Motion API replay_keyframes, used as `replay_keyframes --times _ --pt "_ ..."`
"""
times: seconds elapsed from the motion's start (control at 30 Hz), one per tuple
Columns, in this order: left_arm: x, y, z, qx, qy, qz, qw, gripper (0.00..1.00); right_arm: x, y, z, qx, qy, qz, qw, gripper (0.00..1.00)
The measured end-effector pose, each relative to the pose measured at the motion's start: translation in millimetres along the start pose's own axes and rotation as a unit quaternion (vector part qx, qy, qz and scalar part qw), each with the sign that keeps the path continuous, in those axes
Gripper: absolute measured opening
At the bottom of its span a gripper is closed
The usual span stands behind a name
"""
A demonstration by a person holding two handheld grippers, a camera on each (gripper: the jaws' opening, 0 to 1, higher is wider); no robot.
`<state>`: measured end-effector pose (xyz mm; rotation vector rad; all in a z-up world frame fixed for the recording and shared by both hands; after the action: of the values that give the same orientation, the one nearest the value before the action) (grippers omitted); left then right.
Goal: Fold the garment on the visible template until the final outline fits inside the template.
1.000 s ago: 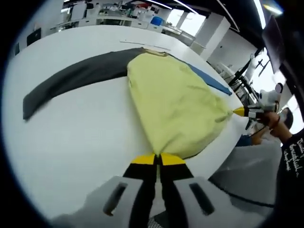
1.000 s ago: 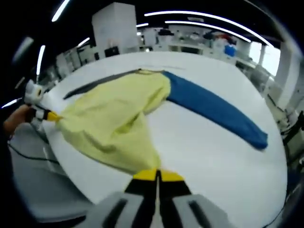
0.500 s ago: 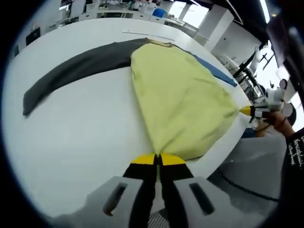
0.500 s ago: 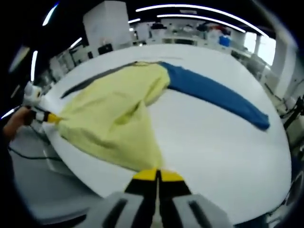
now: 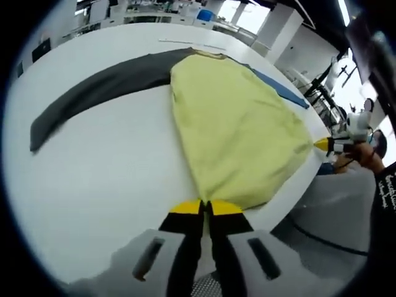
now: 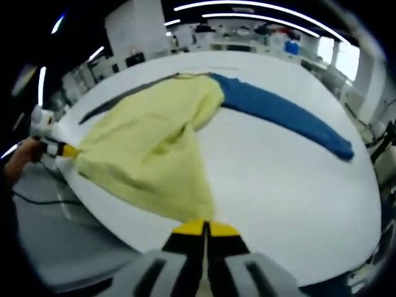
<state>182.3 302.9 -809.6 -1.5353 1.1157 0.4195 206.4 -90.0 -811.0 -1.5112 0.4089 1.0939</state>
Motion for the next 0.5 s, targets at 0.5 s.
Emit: replay_keyframes --times 0.5 --pt "-0.7 4.3 1.0 -0.017 0.009 -0.003 0.9998 0.15 8.7 -11.2 -8.0 -0.026 -0.009 0.003 0.9996 0.06"
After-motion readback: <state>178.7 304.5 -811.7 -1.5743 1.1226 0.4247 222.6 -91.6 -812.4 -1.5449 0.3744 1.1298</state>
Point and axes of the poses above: the point that each gripper's makers call its tool centre point, and the gripper's own axes: x roughly forward along the fingers, z roughly to its left, y roughly out of its underside, the point moved 4 cm from there along -x, roughly backward along the fingers, and after that the axes turned 2 degrees about -z, right-handed, at the moved point
